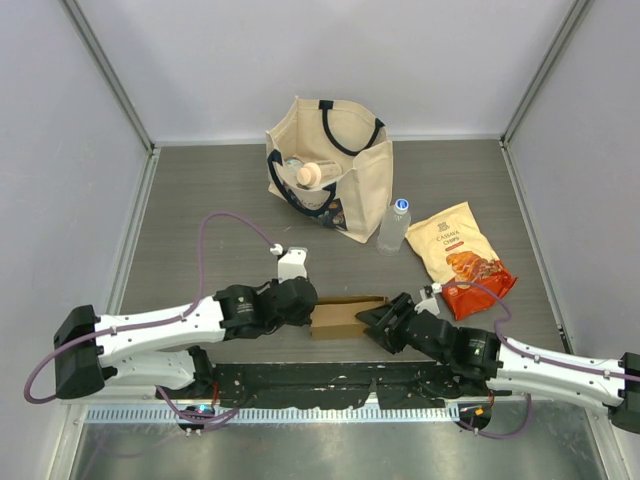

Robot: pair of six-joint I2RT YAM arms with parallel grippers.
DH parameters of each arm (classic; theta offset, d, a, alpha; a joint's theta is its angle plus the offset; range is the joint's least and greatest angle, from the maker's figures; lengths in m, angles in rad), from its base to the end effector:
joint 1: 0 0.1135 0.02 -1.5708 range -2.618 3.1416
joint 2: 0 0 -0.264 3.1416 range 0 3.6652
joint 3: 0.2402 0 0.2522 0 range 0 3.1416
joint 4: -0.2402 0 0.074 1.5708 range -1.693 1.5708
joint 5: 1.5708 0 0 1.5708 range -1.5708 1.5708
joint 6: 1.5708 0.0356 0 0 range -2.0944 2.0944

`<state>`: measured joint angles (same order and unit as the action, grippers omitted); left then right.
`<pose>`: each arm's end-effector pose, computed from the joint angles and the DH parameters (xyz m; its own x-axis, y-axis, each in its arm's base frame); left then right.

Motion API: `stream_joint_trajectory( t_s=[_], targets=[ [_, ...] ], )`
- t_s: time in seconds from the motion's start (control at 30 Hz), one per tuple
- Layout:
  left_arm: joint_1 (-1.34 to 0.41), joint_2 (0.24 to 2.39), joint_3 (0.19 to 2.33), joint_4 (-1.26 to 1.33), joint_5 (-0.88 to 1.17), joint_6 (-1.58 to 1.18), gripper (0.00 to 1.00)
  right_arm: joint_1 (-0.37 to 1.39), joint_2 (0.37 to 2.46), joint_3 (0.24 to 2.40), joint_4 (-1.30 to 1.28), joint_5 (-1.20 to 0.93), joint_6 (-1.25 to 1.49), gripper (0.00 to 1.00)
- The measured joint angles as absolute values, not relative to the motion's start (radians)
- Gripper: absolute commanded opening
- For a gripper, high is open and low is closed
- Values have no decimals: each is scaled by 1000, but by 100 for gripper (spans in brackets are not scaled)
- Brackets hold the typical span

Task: Fold the paper box

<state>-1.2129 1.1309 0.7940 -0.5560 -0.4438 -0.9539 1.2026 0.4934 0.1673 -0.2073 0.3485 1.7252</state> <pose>0.0932 -0.2056 0.2453 -0.7709 -0.0417 -0.6356 0.2122 0.9240 -0.3181 0.0586 0.1181 0.1623 -0.7337 0.6783 -0.0391 0.2994 0.3745 0.8775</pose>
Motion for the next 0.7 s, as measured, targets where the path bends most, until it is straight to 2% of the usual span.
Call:
stream_joint_trajectory(
  t_s=[0.3,0.7],
  targets=[
    [-1257,1135,796,-569,-499,-999,2,1217,576,132,-116,383,1792,53],
    [-1350,1165,801,-606,-649,-1113,2,1282,716,68,138,555,1922,51]
  ],
)
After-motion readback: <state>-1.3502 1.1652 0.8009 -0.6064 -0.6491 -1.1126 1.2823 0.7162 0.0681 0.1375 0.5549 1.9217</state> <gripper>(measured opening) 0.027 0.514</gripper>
